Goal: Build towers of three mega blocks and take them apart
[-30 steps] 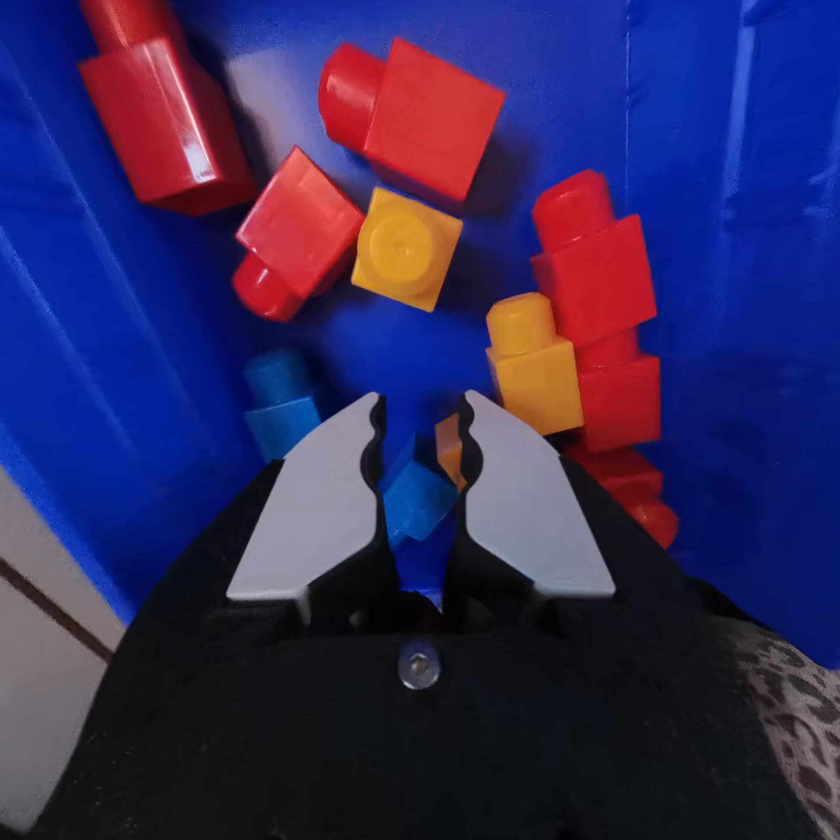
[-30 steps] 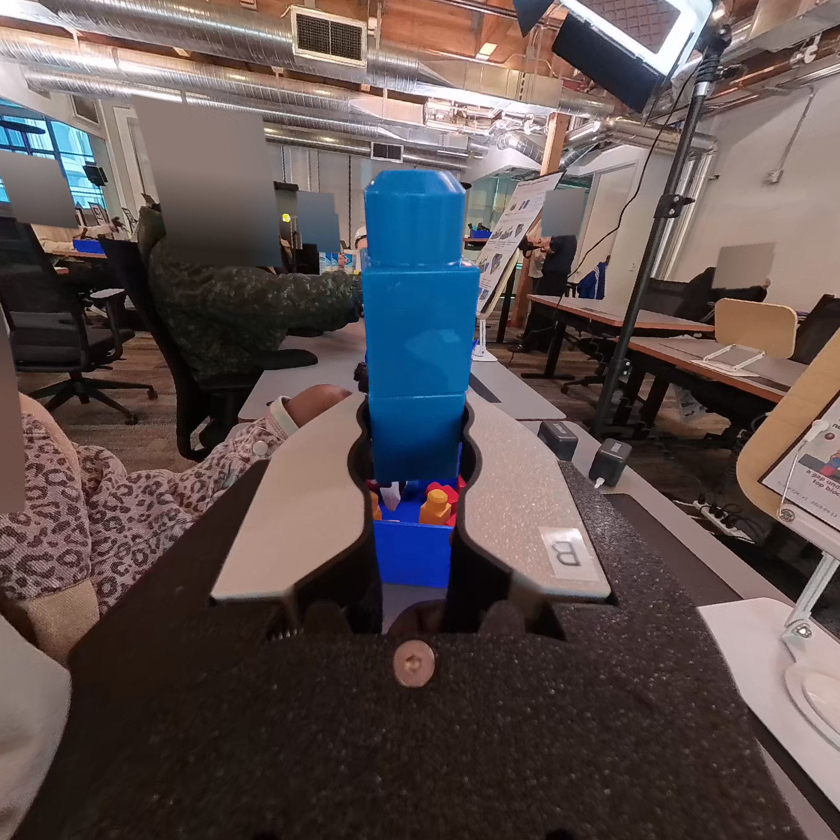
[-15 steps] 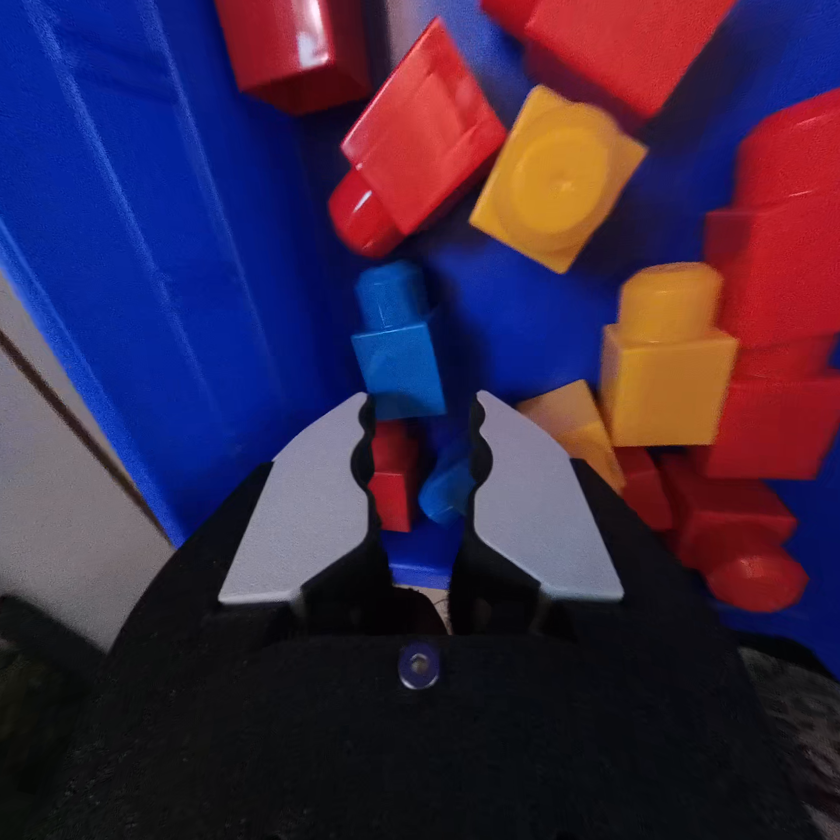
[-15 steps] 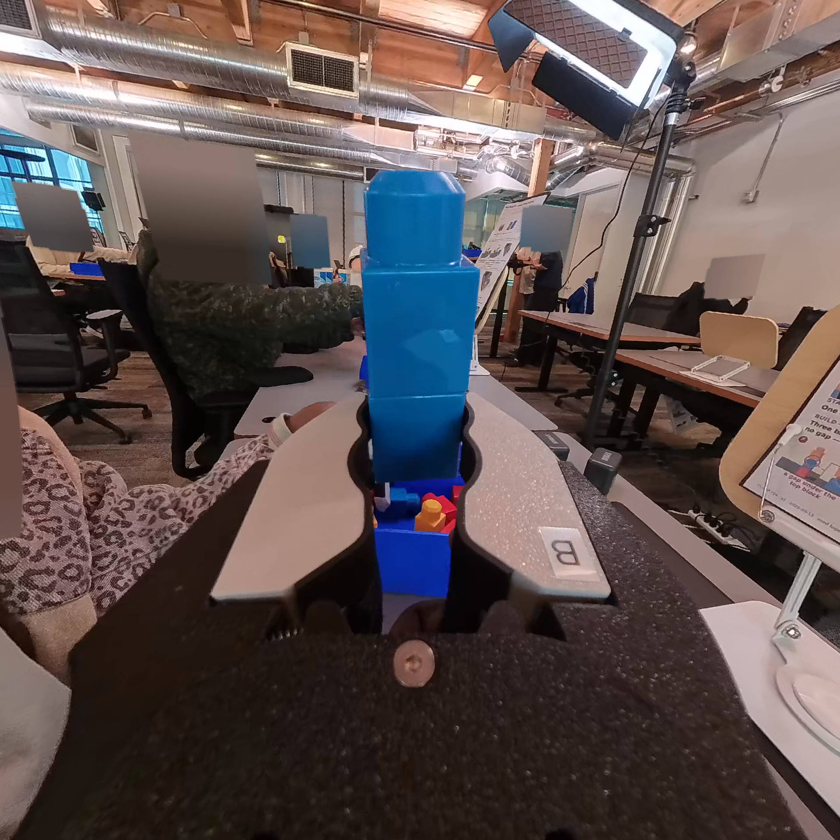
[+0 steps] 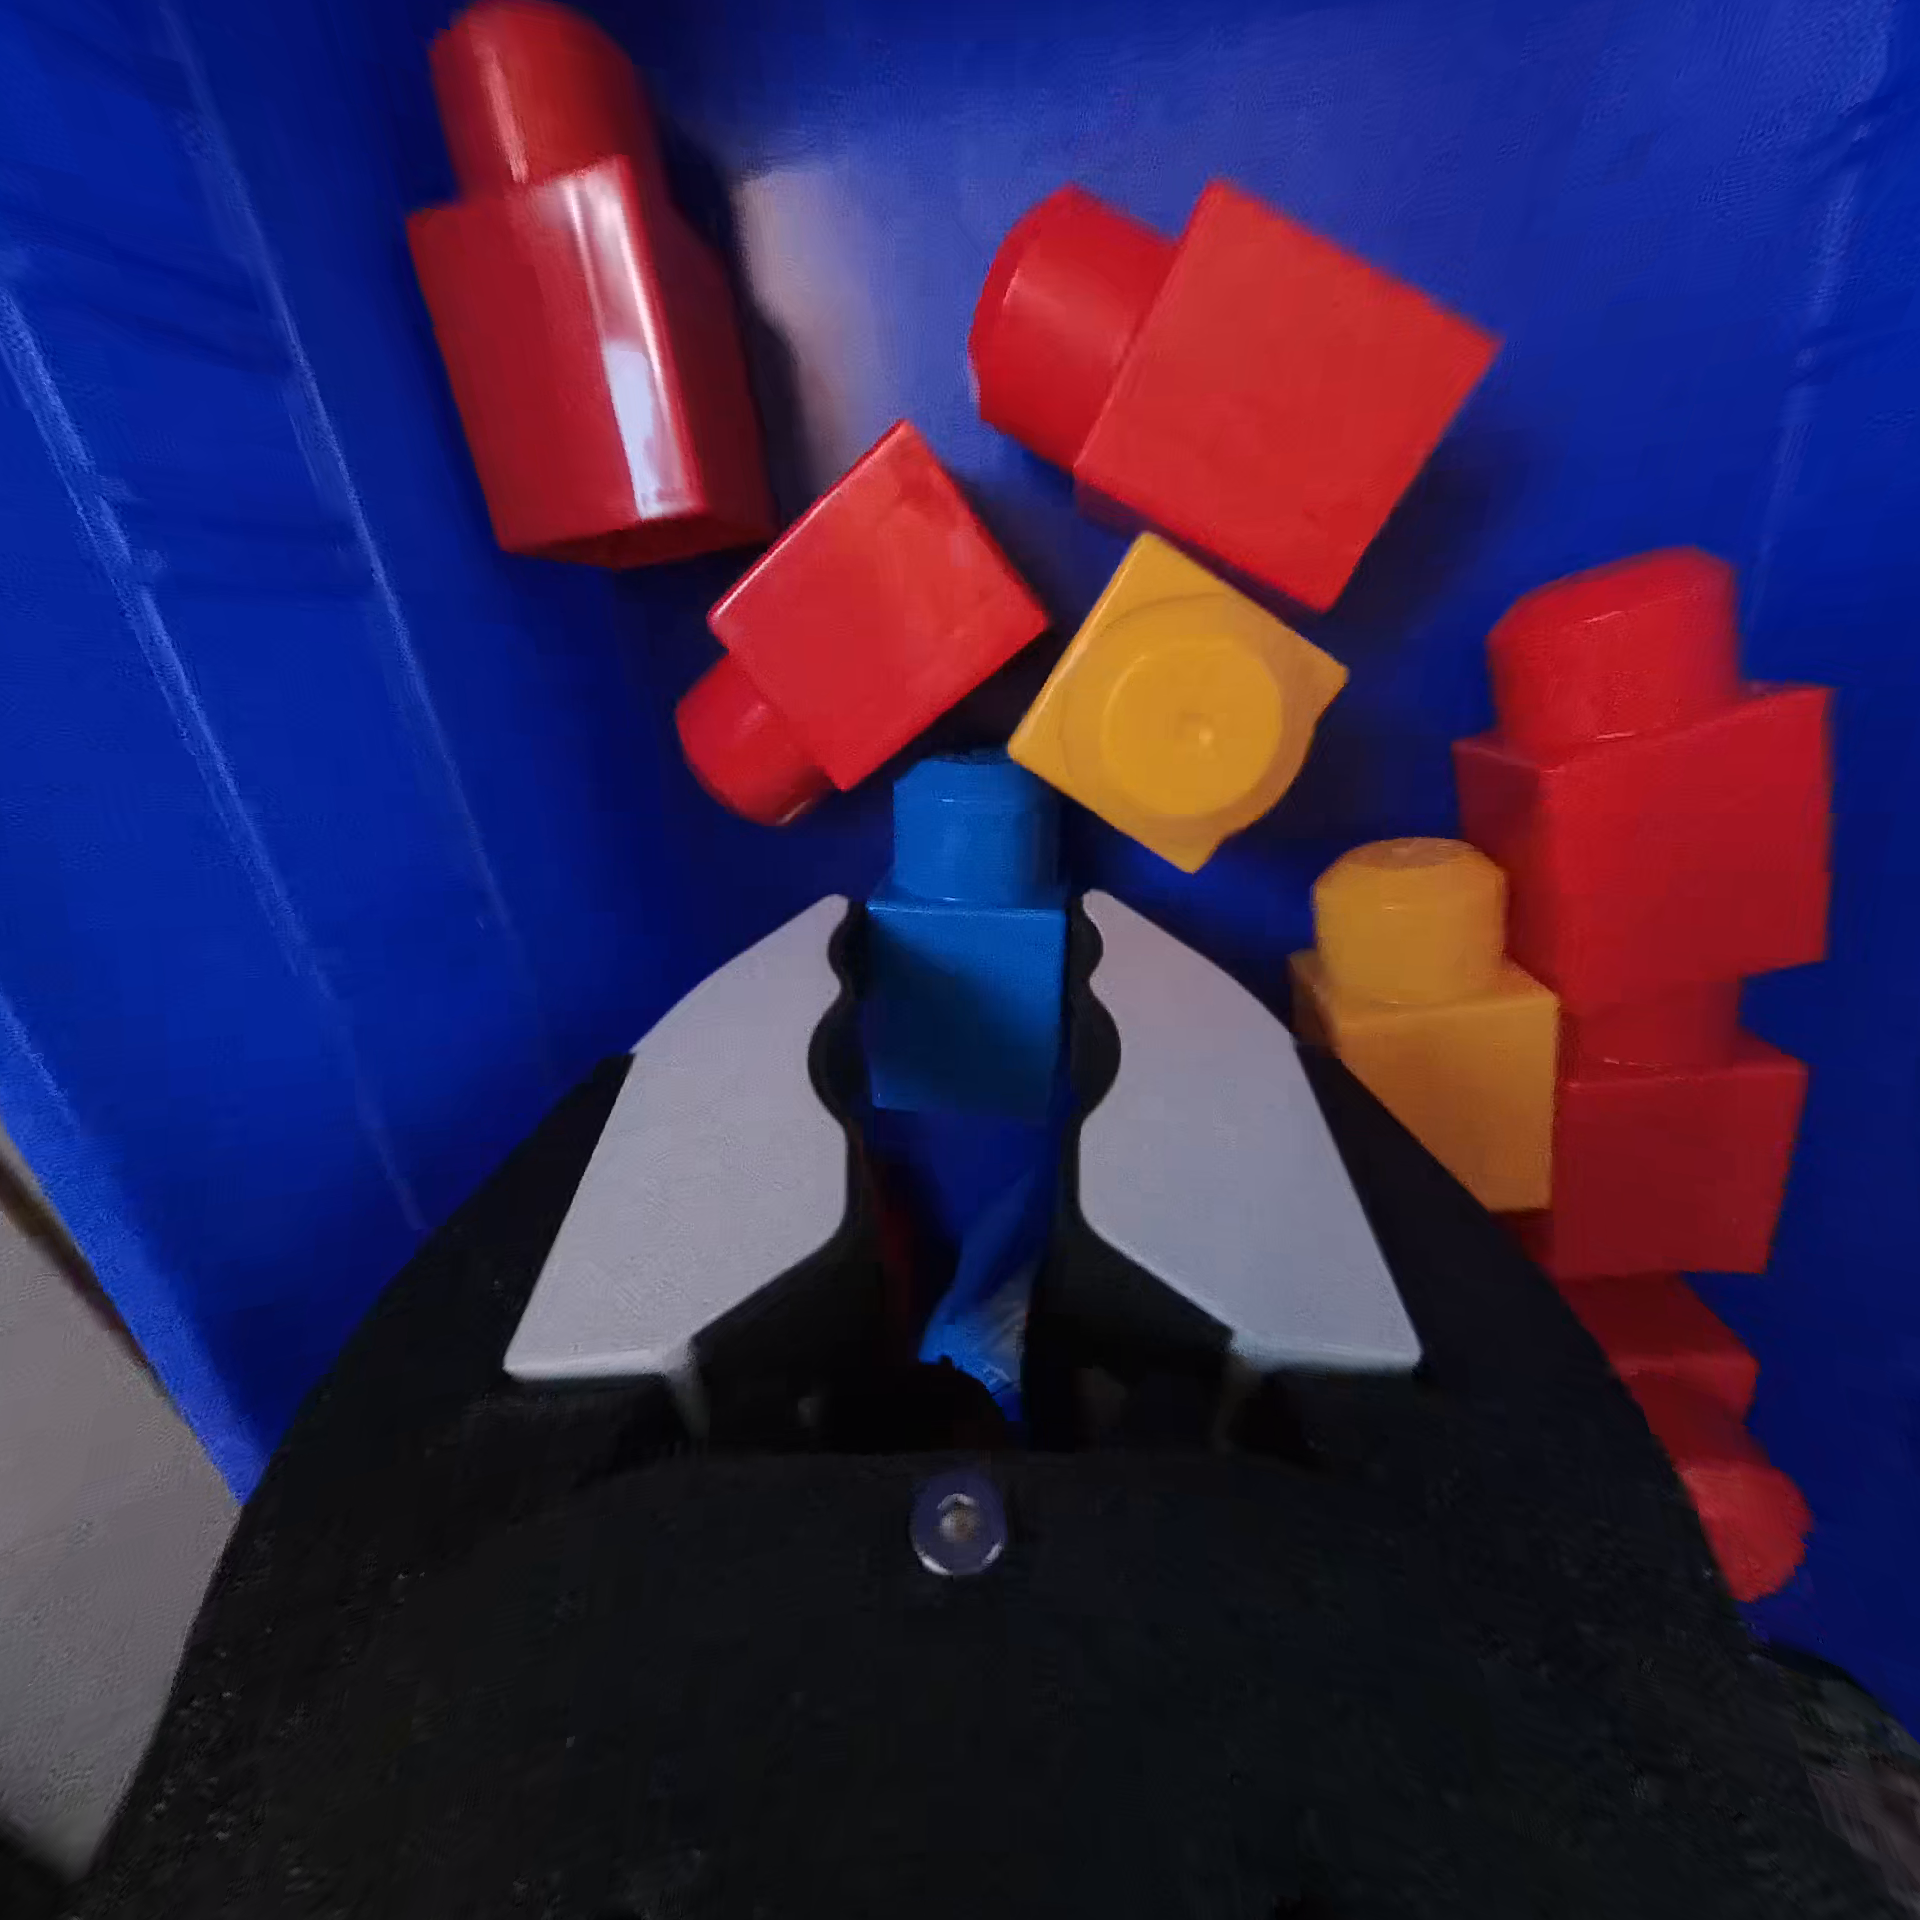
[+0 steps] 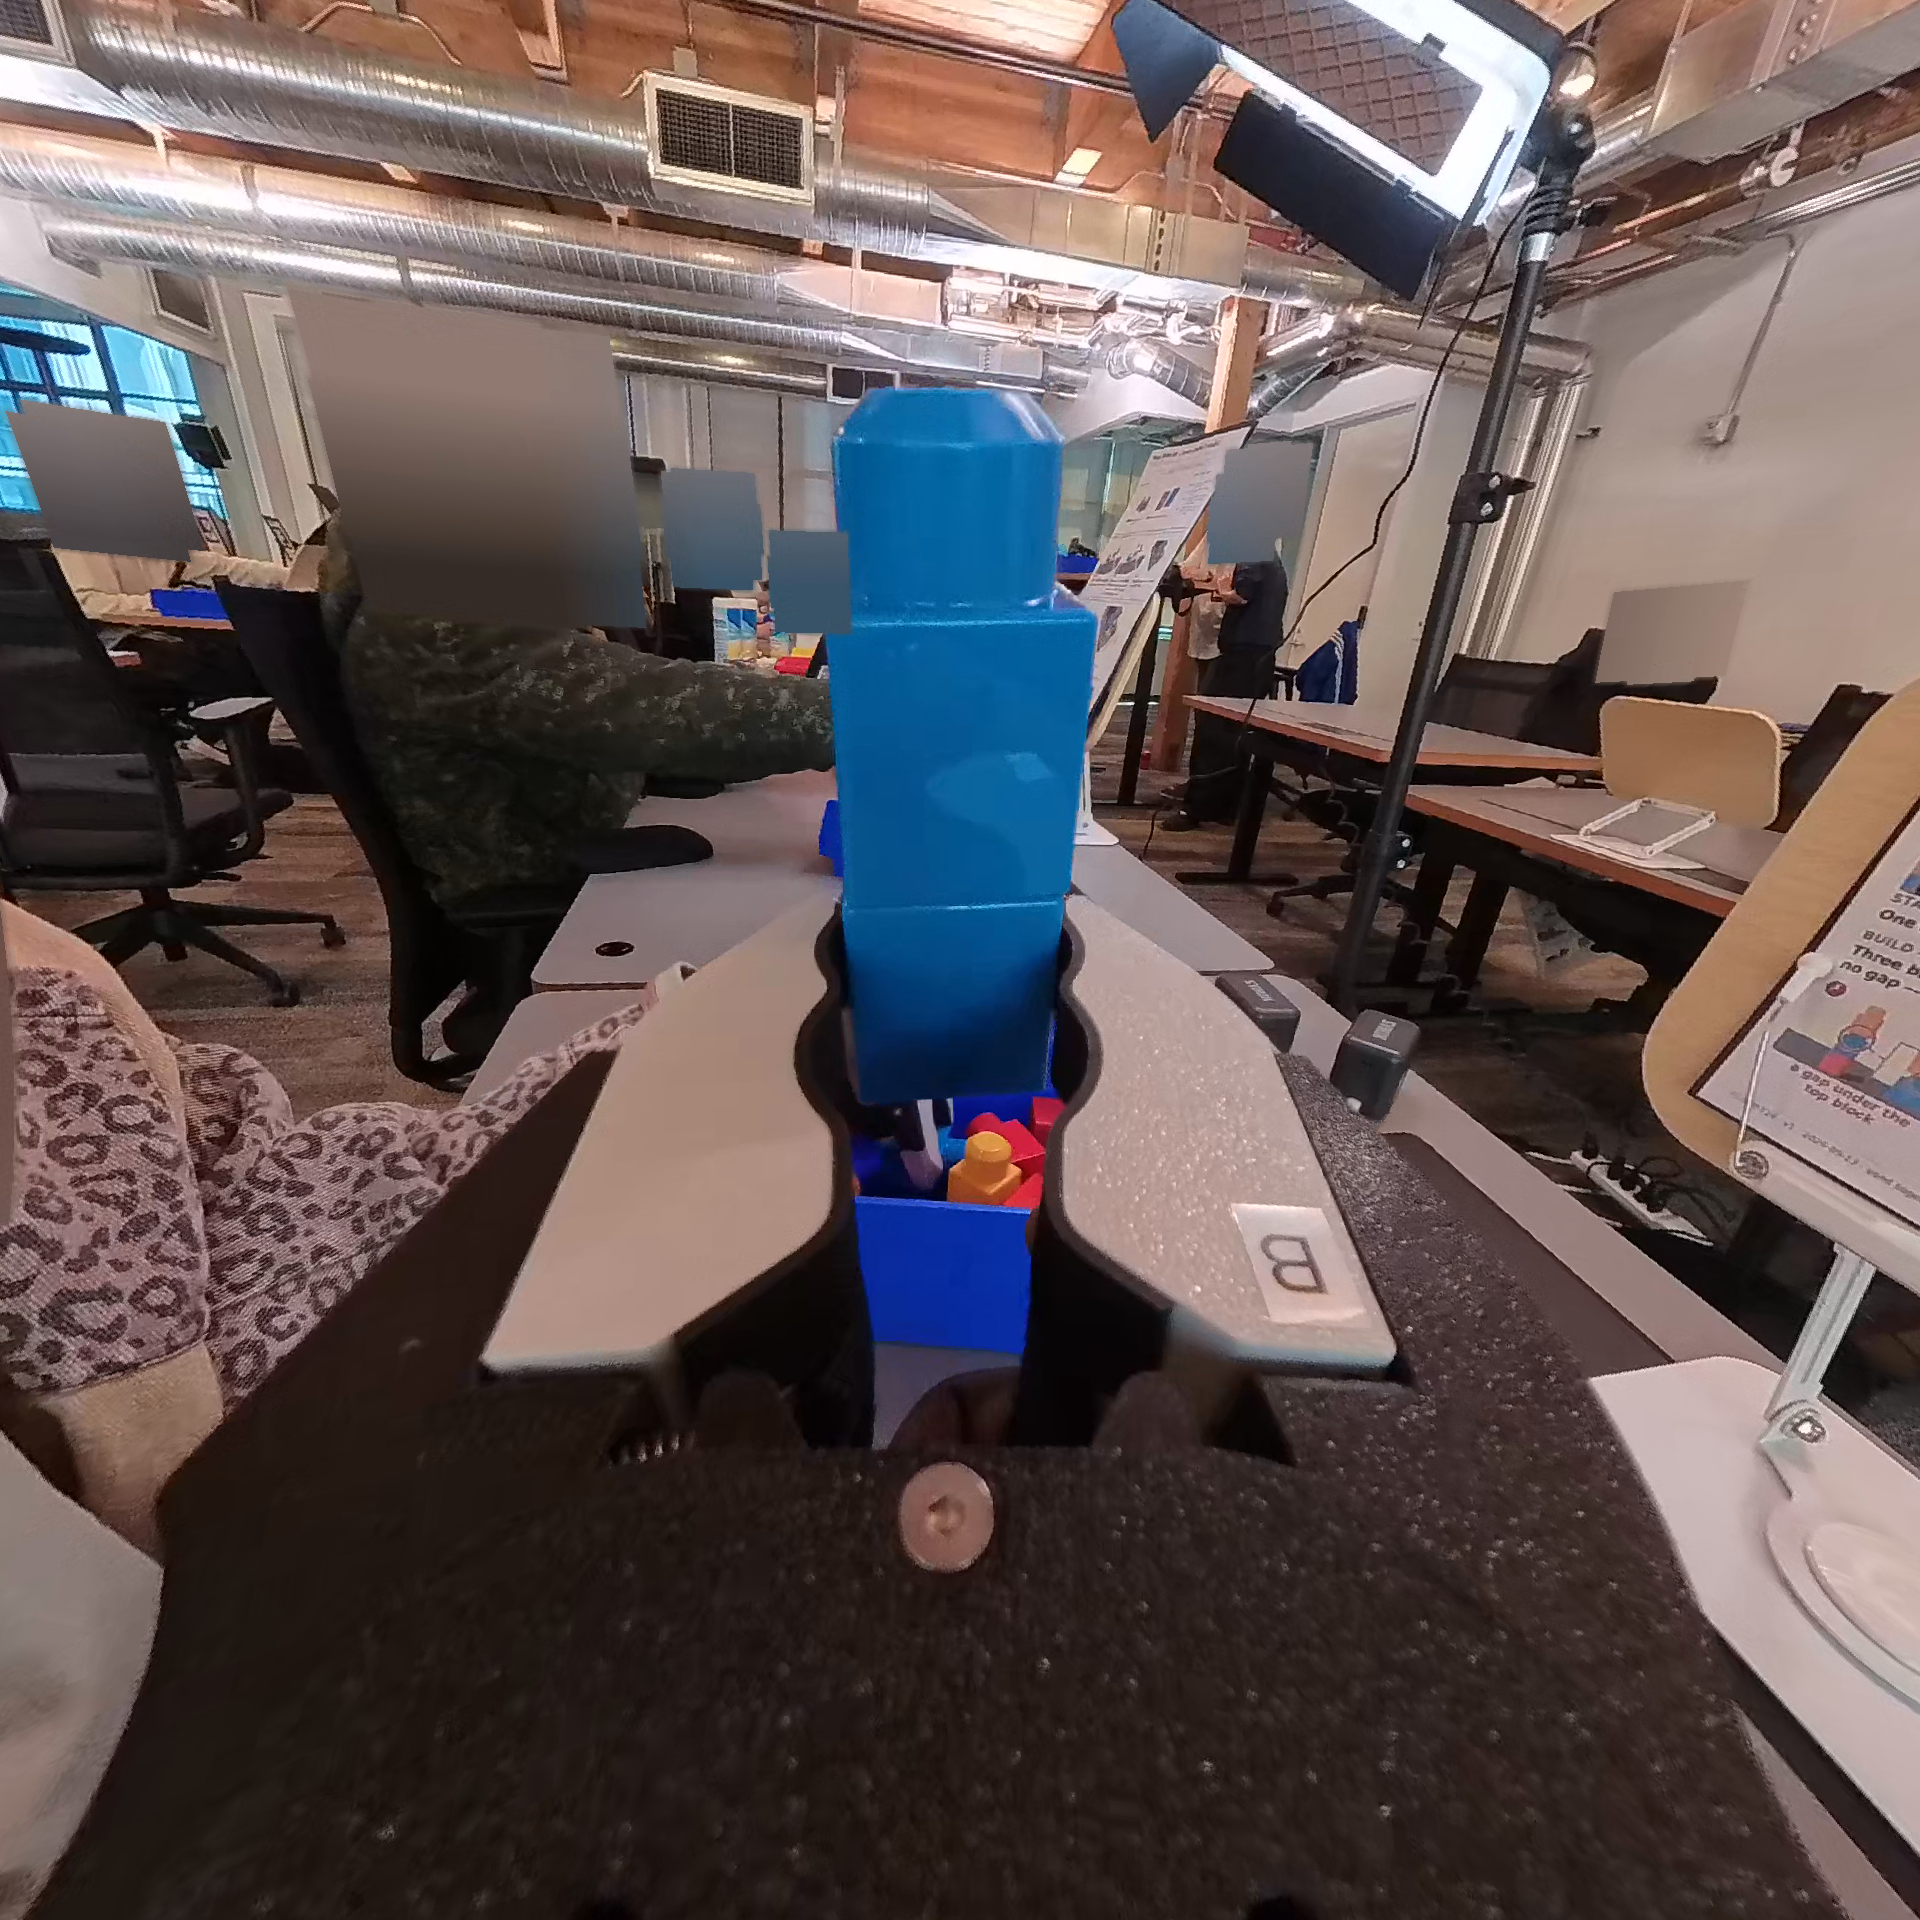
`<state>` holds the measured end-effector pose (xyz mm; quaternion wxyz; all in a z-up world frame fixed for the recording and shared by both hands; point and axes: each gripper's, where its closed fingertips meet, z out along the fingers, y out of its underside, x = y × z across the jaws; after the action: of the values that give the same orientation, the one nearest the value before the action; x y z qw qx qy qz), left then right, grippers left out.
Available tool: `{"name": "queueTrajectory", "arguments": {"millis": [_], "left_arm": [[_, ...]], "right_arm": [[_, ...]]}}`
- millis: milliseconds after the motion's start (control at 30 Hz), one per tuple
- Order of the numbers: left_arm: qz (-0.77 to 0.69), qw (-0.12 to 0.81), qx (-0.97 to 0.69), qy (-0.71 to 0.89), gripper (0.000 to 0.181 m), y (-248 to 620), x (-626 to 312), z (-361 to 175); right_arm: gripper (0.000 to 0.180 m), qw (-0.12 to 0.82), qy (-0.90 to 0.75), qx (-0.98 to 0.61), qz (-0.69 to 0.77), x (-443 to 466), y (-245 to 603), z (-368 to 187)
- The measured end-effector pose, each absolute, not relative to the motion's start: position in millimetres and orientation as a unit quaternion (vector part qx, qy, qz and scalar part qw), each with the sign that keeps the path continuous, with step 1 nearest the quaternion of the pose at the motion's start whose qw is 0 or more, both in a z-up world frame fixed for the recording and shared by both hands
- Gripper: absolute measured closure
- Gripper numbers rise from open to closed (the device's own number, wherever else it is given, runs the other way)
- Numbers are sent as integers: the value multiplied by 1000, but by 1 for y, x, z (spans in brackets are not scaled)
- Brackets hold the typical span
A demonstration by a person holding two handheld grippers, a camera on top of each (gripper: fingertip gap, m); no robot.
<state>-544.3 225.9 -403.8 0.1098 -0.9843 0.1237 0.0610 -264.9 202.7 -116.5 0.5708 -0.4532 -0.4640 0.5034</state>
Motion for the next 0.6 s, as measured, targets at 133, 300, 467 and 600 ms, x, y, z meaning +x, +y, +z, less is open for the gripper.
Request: {"name": "queueTrajectory", "arguments": {"millis": [133, 300, 467, 600], "left_arm": [[-43, 364, -926, 90, 144, 257, -525, -317], [-334, 714, -612, 68, 145, 246, -478, -136], [-480, 728, -467, 144, 145, 209, -420, -77], [-485, 713, -449, 233, 145, 193, -371, -68]], "right_arm": [[144, 544, -474, -466, 511, -271, 202, -125], [144, 467, -496, -484, 550, -297, 190, -145], [144, 383, -519, -492, 585, -329, 172, -170], [143, 371, -537, -515, 555, -341, 174, -189]]}}
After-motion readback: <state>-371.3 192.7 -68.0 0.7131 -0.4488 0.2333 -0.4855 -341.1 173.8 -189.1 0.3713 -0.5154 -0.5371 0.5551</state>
